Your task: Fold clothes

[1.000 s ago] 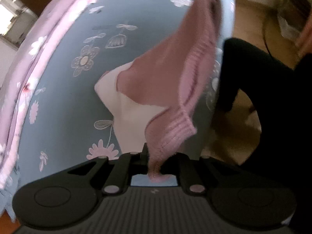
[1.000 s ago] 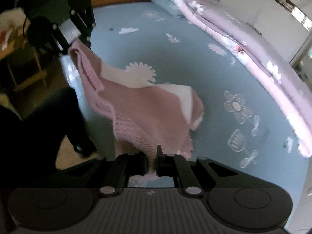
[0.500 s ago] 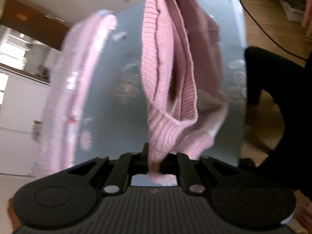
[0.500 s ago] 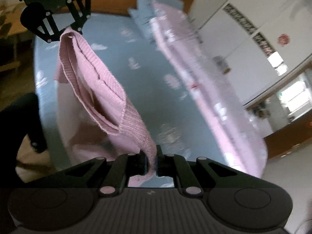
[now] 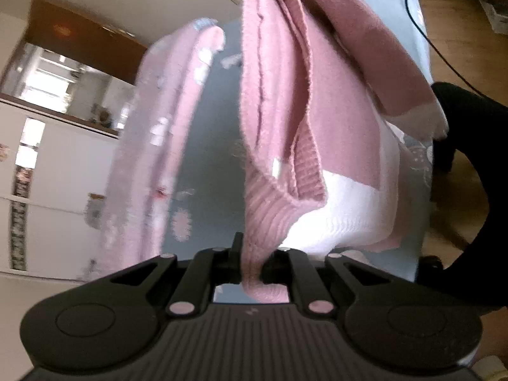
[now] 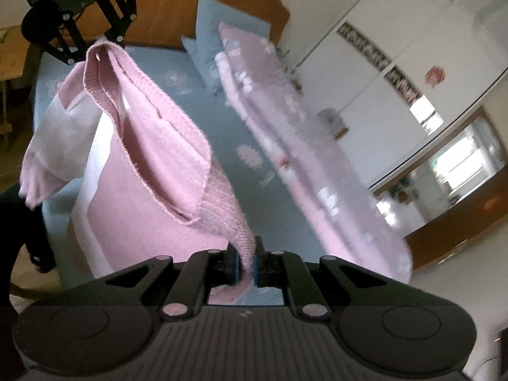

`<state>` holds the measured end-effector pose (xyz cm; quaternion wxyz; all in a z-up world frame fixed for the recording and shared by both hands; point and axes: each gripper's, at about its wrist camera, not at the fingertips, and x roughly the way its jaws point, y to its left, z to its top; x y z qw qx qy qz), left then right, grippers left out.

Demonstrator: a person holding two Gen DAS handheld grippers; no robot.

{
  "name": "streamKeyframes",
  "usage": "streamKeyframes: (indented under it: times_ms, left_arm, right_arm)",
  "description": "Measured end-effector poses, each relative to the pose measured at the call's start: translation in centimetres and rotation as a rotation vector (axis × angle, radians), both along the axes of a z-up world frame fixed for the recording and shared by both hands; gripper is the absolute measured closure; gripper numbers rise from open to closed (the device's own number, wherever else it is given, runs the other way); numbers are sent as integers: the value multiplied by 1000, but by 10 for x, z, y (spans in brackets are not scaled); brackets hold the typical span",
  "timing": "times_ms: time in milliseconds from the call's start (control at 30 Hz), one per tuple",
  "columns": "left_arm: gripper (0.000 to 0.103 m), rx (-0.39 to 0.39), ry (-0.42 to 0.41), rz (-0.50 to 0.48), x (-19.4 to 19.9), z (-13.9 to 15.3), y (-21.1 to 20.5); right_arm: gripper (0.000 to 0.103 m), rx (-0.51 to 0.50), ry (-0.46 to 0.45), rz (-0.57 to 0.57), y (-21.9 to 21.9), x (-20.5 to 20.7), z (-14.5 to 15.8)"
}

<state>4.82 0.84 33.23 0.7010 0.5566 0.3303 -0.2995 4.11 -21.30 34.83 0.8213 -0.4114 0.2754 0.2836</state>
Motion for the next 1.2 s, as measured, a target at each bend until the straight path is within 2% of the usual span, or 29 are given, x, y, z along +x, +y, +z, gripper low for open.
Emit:
streamKeyframes:
  times_ms: [333,500,600,700,833,967,1100,1200]
  left_arm:
    - [96,45,204,64,108,-119,7]
    - [96,70,286,101,176,-174,8]
    - [96,92,351,102,213,-209,10]
    - [97,78,336,157,247,-240,14]
    - [96,59,315,231,292,-281,20]
    - [96,40,295,305,338,-323,26]
    - [92,68,263,347,353,-368,22]
    - [84,68,298,352,358,-392,18]
  right_arm:
    - [94,7,179,-73,9,116,-124]
    - [93,-15,261,-110,25,194,-192]
    - [93,-28,345,-114,32,238,-231]
    - [93,-42,393,-125,40,282,-270]
    - [93,-6,402,-172,43,334,-310]
    - [93,20,385,-233,49,366,-350]
    - [93,-1,384,-296,55,385,-395]
    - [90,-2,390,-335,59,392,-419]
